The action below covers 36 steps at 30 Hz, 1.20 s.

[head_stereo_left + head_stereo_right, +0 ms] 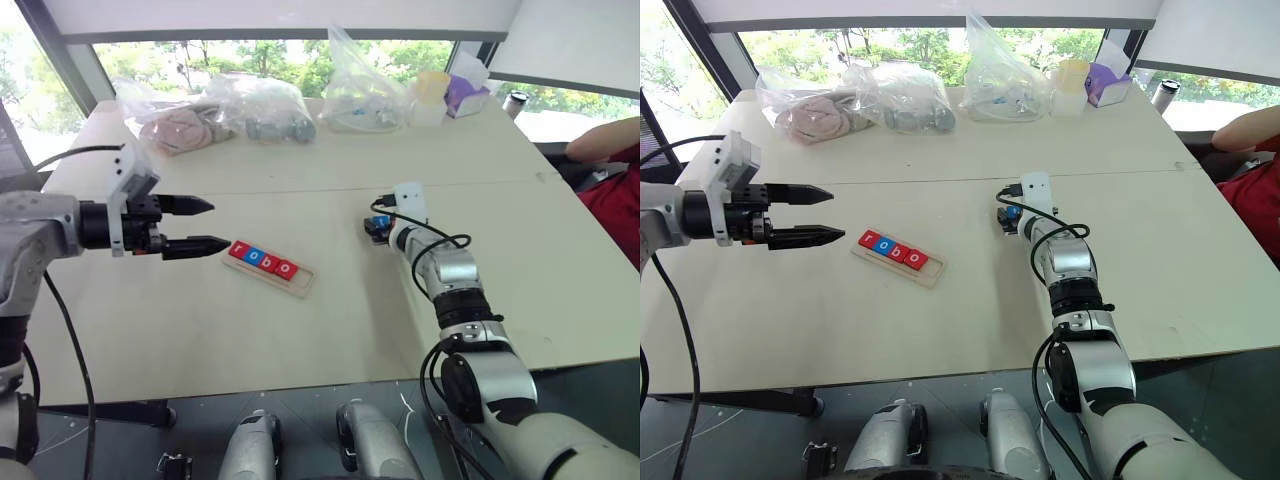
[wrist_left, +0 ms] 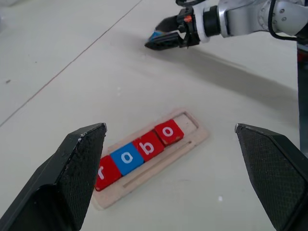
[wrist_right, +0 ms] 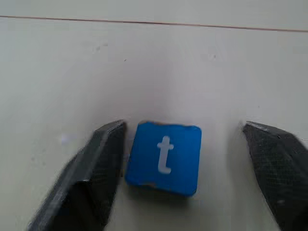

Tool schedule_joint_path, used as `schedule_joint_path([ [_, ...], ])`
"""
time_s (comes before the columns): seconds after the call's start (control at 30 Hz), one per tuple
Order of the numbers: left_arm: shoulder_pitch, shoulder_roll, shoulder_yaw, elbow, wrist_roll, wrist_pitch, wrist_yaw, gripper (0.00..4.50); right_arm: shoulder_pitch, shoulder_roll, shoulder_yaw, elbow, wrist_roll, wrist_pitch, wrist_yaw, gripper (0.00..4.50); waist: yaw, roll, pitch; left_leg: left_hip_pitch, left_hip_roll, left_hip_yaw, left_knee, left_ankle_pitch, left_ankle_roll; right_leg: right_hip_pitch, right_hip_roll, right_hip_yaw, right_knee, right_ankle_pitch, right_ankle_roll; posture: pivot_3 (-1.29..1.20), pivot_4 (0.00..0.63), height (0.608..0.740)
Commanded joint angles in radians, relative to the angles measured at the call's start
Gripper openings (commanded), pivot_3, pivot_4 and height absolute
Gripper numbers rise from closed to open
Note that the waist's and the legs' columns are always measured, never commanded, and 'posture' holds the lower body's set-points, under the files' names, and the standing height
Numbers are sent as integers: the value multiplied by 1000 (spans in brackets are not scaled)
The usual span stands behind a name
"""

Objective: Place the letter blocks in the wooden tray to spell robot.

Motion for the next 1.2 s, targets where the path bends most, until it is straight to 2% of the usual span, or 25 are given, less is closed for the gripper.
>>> schedule_joint_path([
  [0.03, 0, 22, 29, -26, -2, -9, -1, 4500, 7, -5, 18, 32, -4, -15, 1, 2174, -3, 0, 0, 0, 0, 0, 0, 0, 0, 0, 0, 0, 0, 0, 0, 0, 150, 740],
  [0.1, 8, 26, 25, -36, -4, -8, -7, 4500, 14, -5, 24, 22, -6, -9, -12, 1225, -3, 0, 0, 0, 0, 0, 0, 0, 0, 0, 0, 0, 0, 0, 0, 0, 150, 740],
  [0.23, 13, 17, 12, -61, -9, -2, -2, 4500, 33, -5, 27, -61, -9, 7, -45, 1265, -1, 0, 0, 0, 0, 0, 0, 0, 0, 0, 0, 0, 0, 0, 0, 0, 150, 740],
  [0.3, 27, 16, -12, -95, -3, -6, -9, 4500, 85, 13, -6, -266, -45, 122, -180, 1265, 2, 0, 0, 0, 0, -1, 0, 0, 0, 0, 0, 0, 0, 0, 0, 0, 150, 740],
  [0.43, 51, 4, -46, -156, -2, -13, -12, 4500, 197, 166, -129, -653, 13, 432, -345, 1265, 8, 1, 0, -2, 0, -1, -2, 0, 0, -2, -1, 0, 0, 0, 1, 0, 150, 740],
  [0.57, 41, -34, -76, -210, -27, 11, 3, 4500, 333, 353, -96, -991, 12, 680, -418, 1265, 7, 1, 1, -2, 2, -3, -3, 0, 0, -3, -1, -1, 0, 0, 0, 0, 150, 740],
  [0.7, 7, -51, -113, -174, -12, 0, -12, 4500, 418, 418, 4, -1090, 29, 798, -417, 1265, 5, 2, 1, -1, 0, -3, -1, 0, 0, -2, 0, -1, 1, -2, -3, 0, 150, 740],
  [0.97, -36, -34, -151, -127, 14, -18, -65, 4500, 437, 423, 41, -1094, 47, 822, -426, 1265, -2, 2, 1, -2, 0, -2, -2, 0, 0, -2, 0, -1, -1, -2, -2, 0, 150, 740],
  [1.03, -36, -32, -159, -125, 24, -23, -78, 4500, 445, 436, 27, -1091, 55, 820, -432, 2278, -3, 2, 1, -2, 0, -2, -2, 0, 0, -2, 0, -1, -1, -3, -1, 0, 150, 740],
  [1.1, -35, -33, -162, -122, 29, -26, -84, 4500, 449, 442, 20, -1088, 62, 820, -437, 3103, -2, 2, 1, -2, 0, -2, -2, 0, 0, -2, 0, -1, -1, -3, -1, 0, 150, 740],
  [1.17, -34, -33, -163, -118, 34, -31, -89, 4500, 448, 433, 26, -1089, 65, 824, -438, 4213, -2, 2, 1, -2, 0, -3, -2, 0, 0, -2, 0, -1, -1, -3, -1, 0, 150, 740],
  [1.2, -32, -32, -165, -112, 38, -38, -93, 4500, 442, 412, 37, -1102, 65, 831, -433, 4487, -3, 2, 1, -2, 0, -3, -2, 0, 0, -2, 0, -1, -1, -3, -1, 0, 150, 740],
])
